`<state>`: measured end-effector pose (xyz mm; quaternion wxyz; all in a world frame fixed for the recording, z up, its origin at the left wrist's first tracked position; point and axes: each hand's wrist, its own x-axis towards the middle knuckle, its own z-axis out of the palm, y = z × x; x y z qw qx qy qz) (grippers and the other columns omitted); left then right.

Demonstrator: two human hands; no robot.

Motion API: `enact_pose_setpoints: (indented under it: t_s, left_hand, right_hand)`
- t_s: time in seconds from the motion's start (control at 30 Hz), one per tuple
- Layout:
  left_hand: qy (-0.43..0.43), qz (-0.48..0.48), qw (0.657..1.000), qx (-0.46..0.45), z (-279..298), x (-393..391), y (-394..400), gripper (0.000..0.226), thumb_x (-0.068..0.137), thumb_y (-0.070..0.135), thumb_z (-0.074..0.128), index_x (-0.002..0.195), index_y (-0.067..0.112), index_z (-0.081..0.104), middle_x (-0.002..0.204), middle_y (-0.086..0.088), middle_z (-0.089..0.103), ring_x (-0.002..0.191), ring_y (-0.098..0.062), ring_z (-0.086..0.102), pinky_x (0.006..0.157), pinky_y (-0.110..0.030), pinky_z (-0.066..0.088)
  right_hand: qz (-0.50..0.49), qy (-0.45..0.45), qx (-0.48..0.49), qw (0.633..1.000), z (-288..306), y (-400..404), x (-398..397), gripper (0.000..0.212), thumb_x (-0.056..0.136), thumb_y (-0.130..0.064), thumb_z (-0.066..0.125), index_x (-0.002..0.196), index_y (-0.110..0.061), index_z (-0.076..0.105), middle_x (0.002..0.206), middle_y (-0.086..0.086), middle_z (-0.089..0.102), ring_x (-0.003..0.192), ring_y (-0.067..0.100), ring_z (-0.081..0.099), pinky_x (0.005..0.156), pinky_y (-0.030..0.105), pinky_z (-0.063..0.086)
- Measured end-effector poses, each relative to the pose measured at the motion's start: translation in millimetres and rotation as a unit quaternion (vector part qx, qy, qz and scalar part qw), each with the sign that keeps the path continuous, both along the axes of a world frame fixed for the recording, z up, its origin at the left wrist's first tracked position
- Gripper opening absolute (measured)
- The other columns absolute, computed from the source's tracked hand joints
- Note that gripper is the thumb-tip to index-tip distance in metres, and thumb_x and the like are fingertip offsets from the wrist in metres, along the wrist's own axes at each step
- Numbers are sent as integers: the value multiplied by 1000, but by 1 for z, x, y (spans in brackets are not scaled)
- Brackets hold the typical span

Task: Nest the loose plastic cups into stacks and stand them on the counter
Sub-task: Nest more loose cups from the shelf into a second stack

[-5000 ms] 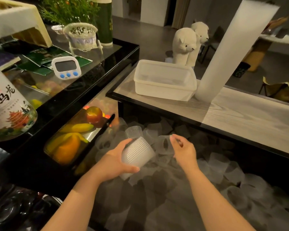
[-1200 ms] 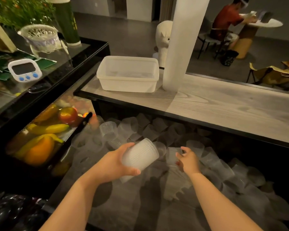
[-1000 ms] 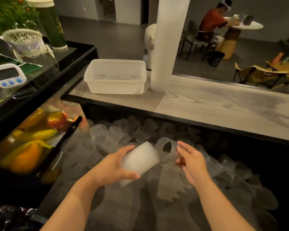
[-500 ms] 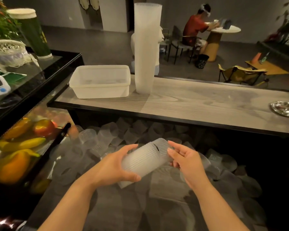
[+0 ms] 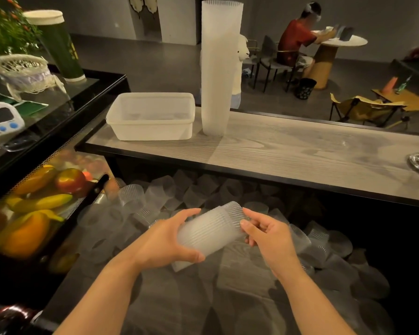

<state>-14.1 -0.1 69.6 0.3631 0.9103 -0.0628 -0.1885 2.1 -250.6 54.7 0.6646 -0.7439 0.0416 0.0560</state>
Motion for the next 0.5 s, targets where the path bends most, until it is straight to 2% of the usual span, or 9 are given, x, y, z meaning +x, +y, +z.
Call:
enact_pose_setpoints:
  t_s: [0.07, 0.23, 0.33, 0.4, 0.43, 0.5]
  left_hand:
    - [8, -1, 1000, 4, -2, 1, -3, 100, 67, 51, 86, 148, 53, 27, 125, 27, 46, 113, -6, 55, 95, -29, 54]
    - [13, 0, 1000, 22, -7, 4, -5, 97, 66, 54, 84, 145, 55, 28, 126, 23, 50, 107, -6, 58, 87, -31, 59]
    - [21, 14, 999, 27, -13, 4, -4, 97, 65, 56, 83, 145, 55, 28, 127, 21, 50, 106, -7, 58, 83, -33, 61]
    - [31, 31, 999, 20, -17, 5, -6, 97, 64, 58, 82, 145, 55, 28, 128, 19, 50, 106, -8, 58, 81, -33, 61]
    - [35, 40, 998, 18, -19, 5, -8, 97, 65, 58, 82, 145, 54, 28, 127, 19, 50, 105, -8, 58, 81, -33, 62]
    - [39, 48, 998, 22, -22, 6, -11, 98, 67, 56, 83, 147, 52, 27, 126, 19, 49, 104, -6, 57, 81, -31, 61]
  right_hand:
    - [27, -5, -4, 1000, -1, 2, -1, 33, 90, -6, 67, 115, -27, 67, 65, -3, 63, 54, 8, 55, 63, 19, 53]
    - [70, -3, -5, 998, -7, 7, -4, 25, 99, -23, 54, 112, -40, 67, 64, 5, 64, 58, 9, 57, 67, 17, 51]
    - [143, 21, -20, 989, -5, 4, 2, 27, 101, -27, 50, 118, -43, 63, 64, 0, 64, 61, 9, 58, 70, 18, 51]
    - [147, 29, -12, 989, -11, 0, 14, 27, 101, -27, 49, 115, -44, 64, 83, -5, 70, 61, 10, 58, 67, 23, 52]
    - [117, 19, -30, 992, -17, -2, 25, 25, 101, -27, 51, 113, -44, 65, 94, -6, 70, 65, 11, 60, 70, 27, 54]
    - [44, -12, -183, 982, -38, -9, 54, 28, 99, -30, 55, 124, -39, 61, 114, -3, 65, 90, 14, 63, 89, 34, 53]
